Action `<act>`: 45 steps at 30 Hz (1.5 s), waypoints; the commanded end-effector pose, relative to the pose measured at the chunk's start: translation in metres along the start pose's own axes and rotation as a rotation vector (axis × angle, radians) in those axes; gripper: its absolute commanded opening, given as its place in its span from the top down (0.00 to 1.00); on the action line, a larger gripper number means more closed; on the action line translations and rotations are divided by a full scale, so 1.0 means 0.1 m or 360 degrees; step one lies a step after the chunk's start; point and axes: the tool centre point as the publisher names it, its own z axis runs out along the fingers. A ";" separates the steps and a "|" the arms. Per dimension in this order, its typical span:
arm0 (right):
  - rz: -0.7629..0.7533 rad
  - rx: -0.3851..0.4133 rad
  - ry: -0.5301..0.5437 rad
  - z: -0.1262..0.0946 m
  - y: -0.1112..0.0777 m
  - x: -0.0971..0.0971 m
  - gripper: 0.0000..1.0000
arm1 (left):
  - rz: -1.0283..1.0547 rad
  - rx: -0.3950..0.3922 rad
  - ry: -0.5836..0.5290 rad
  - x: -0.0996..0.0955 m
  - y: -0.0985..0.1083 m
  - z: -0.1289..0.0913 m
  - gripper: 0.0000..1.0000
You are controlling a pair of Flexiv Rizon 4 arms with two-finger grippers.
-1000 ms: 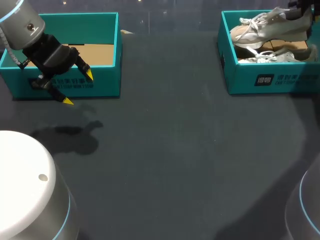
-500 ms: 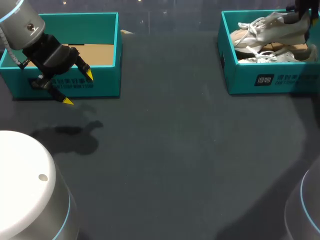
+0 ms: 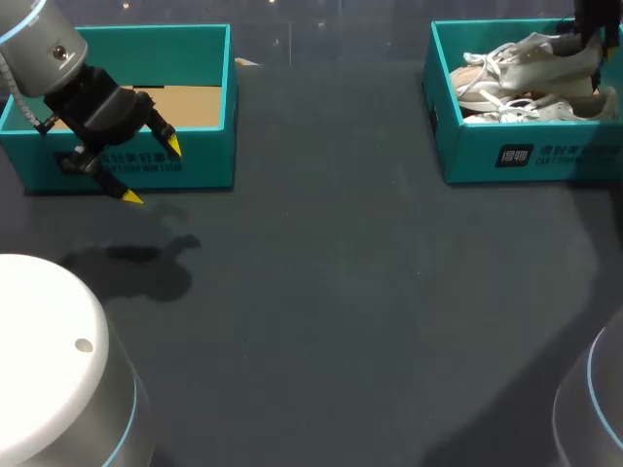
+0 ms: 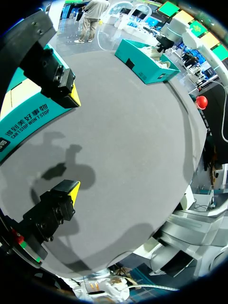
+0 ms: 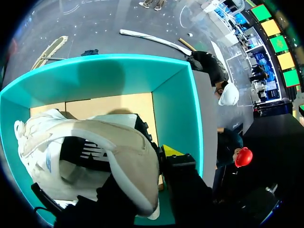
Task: Take the shoe out of the shoebox, open the shoe tongue, remove and reinsert the insole, then place the shoe into the shoebox
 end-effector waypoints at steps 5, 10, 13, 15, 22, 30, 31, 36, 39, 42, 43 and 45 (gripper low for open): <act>-0.0005 0.0022 0.0020 0.07 0.06 0.03 1.00 | 0.0002 -0.0004 0.0001 0.01 0.00 -0.01 0.00; -0.0016 0.0031 0.0033 0.09 0.06 0.05 1.00 | 0.0002 -0.0004 0.0001 0.01 0.00 -0.01 0.00; -0.0027 0.0038 0.0044 0.12 0.05 0.07 1.00 | 0.0002 -0.0004 0.0001 0.01 0.00 -0.01 0.00; -0.0032 0.0045 0.0054 0.14 0.04 0.09 1.00 | 0.0002 -0.0004 0.0001 0.01 0.00 -0.01 0.00; -0.0033 0.0072 0.0085 0.23 0.05 0.12 1.00 | 0.0002 -0.0004 0.0001 0.01 0.00 -0.01 0.00; -0.0029 0.0094 0.0101 0.29 0.05 0.15 1.00 | 0.0002 -0.0004 0.0001 0.01 0.00 -0.01 0.00; -0.0030 0.0099 0.0103 0.31 0.05 0.15 1.00 | 0.0002 -0.0004 0.0001 0.01 0.00 -0.01 0.00; -0.0032 0.0117 0.0126 0.35 0.04 0.18 1.00 | 0.0002 -0.0004 0.0001 0.01 0.00 -0.01 0.00; -0.0039 0.0122 0.0143 0.37 0.04 0.20 1.00 | 0.0002 -0.0004 0.0001 0.01 0.00 -0.01 0.00; -0.0045 0.0131 0.0159 0.40 0.04 0.21 1.00 | 0.0002 -0.0004 0.0001 0.01 0.00 -0.01 0.00; -0.0049 0.0133 0.0172 0.41 0.03 0.21 1.00 | 0.0002 -0.0004 0.0001 0.01 0.00 -0.01 0.00; -0.0050 0.0134 0.0175 0.43 0.03 0.22 1.00 | 0.0002 -0.0004 0.0001 0.01 0.00 -0.01 0.00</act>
